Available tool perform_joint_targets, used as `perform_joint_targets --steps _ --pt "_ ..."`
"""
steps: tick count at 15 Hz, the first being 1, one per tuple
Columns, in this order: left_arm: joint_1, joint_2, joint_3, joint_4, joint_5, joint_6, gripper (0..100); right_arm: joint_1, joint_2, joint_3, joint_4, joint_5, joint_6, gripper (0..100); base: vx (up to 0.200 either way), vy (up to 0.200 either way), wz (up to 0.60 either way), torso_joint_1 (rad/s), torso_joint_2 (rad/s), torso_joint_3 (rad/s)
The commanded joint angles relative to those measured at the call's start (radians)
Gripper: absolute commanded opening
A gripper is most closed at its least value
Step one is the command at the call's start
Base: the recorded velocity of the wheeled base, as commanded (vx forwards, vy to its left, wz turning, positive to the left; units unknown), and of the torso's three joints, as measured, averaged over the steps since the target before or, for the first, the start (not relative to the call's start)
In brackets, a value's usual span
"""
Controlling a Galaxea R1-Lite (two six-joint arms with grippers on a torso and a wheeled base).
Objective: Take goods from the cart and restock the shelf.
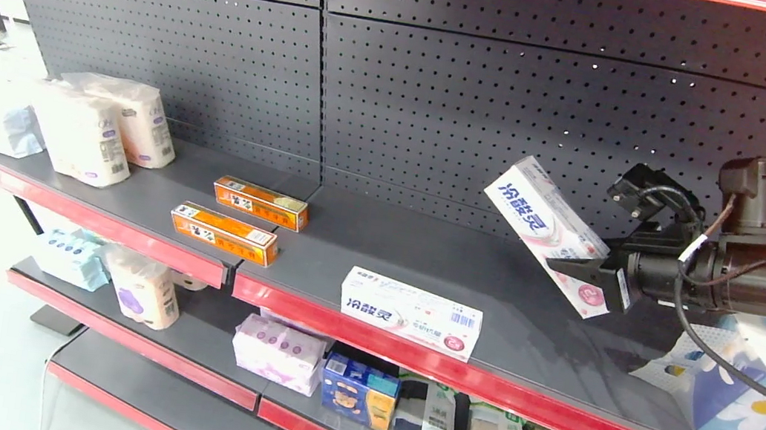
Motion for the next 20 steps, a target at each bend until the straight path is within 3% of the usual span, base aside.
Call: perform_joint_targets --steps 1,9,13,20 --pt "0.000 0.001 0.000 0.000 0.000 0.000 100 0.000 0.056 -0.043 0.001 0.018 -0.002 0 0.000 0.000 0.00 0.000 0.00 0.000" --pt "0.000 0.001 0.000 0.000 0.000 0.000 100 -0.006 0.165 -0.174 0.075 0.059 -0.007 0 0.000 0.000 0.00 0.000 0.00 0.000" --pt "0.000 0.001 0.000 0.000 0.000 0.000 100 -0.069 0.200 -0.182 0.087 0.067 -0.009 0 0.000 0.000 0.00 0.000 0.00 0.000" --pt "0.000 0.001 0.000 0.000 0.000 0.000 100 -0.065 0.289 -0.246 0.101 0.067 -0.032 0 0.000 0.000 0.00 0.000 0.00 0.000"
